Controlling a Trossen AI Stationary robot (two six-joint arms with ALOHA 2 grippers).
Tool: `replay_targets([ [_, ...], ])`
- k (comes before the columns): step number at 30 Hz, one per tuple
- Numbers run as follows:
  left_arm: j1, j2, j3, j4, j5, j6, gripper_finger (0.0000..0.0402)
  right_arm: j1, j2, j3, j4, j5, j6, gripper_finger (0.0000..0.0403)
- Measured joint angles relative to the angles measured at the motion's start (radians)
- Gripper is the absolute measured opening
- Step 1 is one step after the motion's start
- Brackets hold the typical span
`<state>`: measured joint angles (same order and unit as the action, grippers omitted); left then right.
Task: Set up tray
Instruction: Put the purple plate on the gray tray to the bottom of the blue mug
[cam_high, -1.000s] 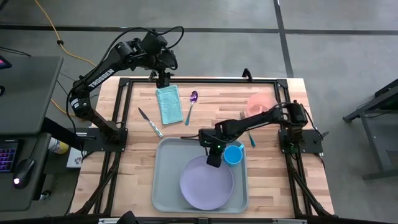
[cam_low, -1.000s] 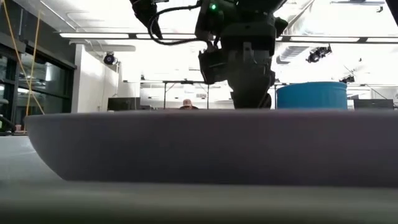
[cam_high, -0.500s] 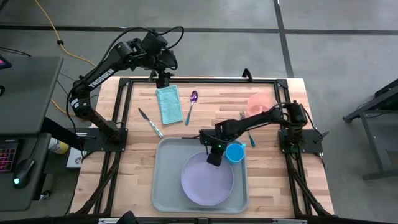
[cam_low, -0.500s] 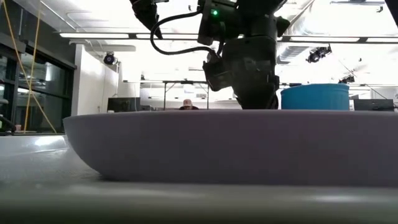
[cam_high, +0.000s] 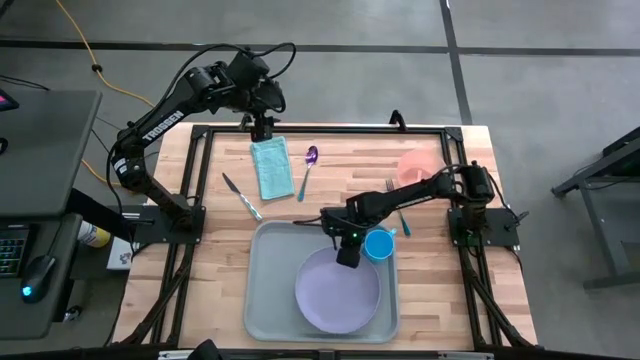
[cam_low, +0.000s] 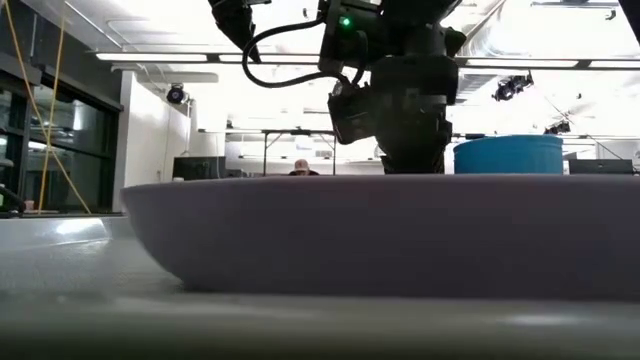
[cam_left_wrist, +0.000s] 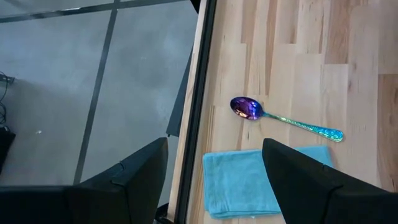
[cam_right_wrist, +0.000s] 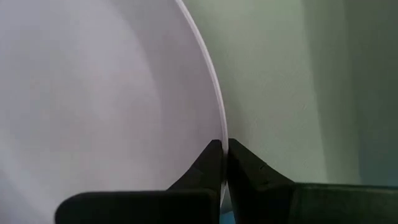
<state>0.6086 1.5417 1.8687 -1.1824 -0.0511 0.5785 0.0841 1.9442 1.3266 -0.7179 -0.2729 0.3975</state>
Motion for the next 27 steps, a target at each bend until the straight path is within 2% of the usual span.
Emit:
replay_targets([
  [9, 0.0, 0.0, 0.0, 0.0, 0.0, 0.0, 0.0294, 0.0, 0.0, 0.0, -0.062, -0.008, -0.092, 0.0],
  [27, 0.0, 0.0, 0.0, 0.001, -0.001, 0.0, 0.0294, -0.001, 0.0, 0.0, -0.033, -0.028, -0.111, 0.0001],
])
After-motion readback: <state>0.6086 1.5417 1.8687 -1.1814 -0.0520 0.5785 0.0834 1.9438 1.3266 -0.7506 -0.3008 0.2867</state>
